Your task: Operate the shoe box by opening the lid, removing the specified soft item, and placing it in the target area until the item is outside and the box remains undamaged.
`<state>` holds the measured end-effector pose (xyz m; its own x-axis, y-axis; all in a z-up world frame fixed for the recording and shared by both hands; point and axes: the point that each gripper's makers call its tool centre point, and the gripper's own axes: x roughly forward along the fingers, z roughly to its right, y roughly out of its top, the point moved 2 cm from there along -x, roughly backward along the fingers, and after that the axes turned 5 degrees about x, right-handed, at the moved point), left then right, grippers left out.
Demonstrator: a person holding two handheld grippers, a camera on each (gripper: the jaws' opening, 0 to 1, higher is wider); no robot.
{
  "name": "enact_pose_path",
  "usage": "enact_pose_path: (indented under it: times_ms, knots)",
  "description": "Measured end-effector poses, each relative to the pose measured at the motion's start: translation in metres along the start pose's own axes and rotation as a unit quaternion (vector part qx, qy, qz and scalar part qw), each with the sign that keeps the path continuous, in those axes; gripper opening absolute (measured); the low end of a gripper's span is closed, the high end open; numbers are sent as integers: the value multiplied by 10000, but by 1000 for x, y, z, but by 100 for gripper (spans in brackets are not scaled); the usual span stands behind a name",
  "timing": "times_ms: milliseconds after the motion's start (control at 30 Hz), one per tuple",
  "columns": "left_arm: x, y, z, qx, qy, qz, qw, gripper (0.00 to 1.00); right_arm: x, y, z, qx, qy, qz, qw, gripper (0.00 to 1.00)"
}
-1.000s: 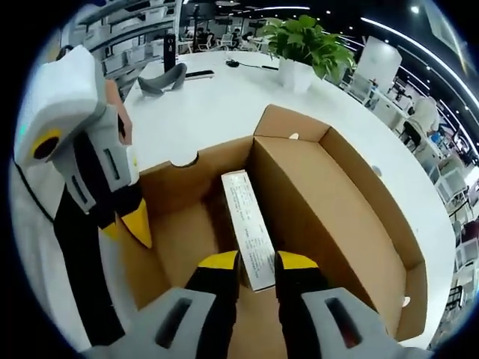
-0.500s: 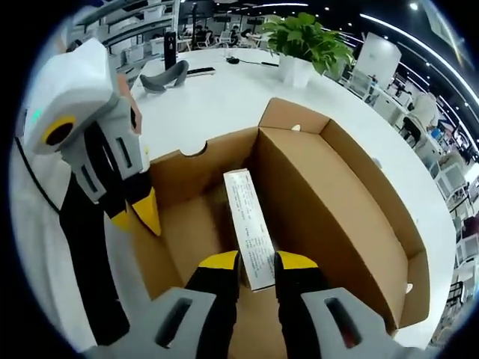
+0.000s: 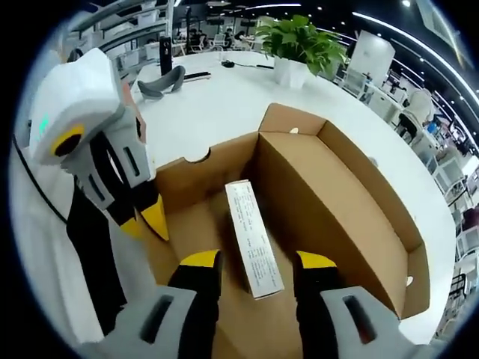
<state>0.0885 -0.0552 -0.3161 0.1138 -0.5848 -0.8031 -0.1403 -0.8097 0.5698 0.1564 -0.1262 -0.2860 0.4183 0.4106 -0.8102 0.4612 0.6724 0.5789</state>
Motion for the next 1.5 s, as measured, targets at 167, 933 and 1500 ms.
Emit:
enact_pose_path:
  times_ms: [167, 933, 1500]
  knots:
    - [0, -1, 0, -2, 7, 4, 10000, 2, 5, 7, -6, -290, 38, -14, 9996, 43]
    - [-3, 0, 3, 14, 17, 66, 10000, 2, 49, -2, -7, -310, 552, -1022, 9927, 26]
    - [-4, 0, 2, 7, 98, 113, 9999, 3, 51, -7, -10, -390, 623, -1124, 9909, 22]
